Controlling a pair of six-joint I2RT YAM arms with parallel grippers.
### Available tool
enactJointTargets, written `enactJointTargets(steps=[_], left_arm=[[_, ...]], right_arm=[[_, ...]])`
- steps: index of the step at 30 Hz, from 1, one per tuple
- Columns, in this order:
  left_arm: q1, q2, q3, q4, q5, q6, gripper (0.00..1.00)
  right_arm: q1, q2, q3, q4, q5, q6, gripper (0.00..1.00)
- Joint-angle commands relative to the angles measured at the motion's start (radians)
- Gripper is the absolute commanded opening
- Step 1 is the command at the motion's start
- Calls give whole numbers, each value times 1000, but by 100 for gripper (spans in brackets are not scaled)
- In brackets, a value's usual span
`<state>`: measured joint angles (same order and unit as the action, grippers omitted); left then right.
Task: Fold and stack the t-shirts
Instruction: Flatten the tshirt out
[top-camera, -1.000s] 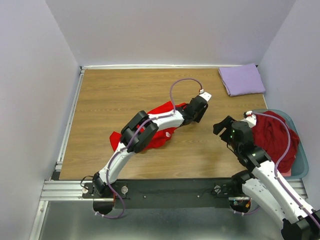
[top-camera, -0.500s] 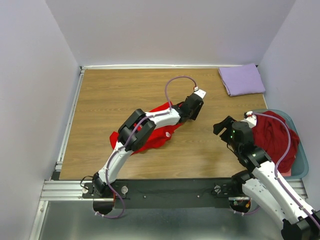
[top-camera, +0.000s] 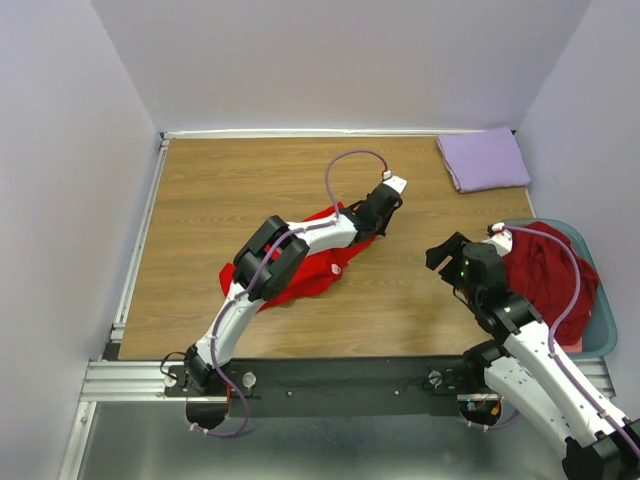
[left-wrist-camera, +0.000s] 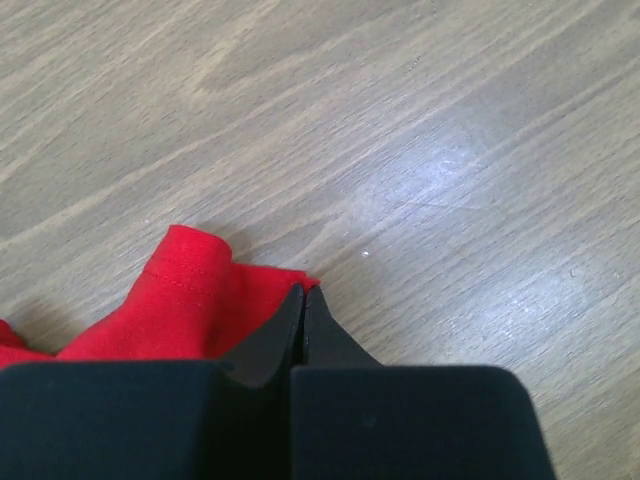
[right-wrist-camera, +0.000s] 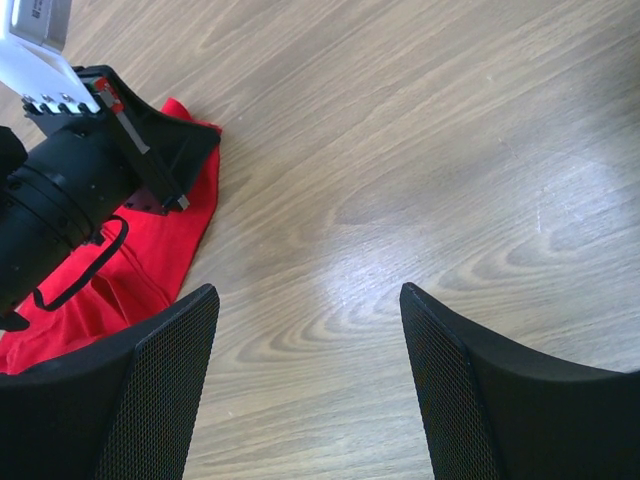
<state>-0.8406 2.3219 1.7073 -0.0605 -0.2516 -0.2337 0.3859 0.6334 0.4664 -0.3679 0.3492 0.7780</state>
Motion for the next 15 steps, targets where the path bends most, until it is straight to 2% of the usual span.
enactJointTargets(steps=[1,9,12,15], left_arm=[[3,-36,-51,-117,12,-7,0],[40,-320,-32,-166,-98,53,0],[90,-467,-29,-214,-144,88,0],[155,-585,-70,-239,-173,137,0]], right_arm=[[-5,23,-3,-8,-32,3,80],[-4,129,58,63,-165,-140,79],[-2,204,75,131,-243,-170,76],[-2,349,93,222,-376,-186,70]])
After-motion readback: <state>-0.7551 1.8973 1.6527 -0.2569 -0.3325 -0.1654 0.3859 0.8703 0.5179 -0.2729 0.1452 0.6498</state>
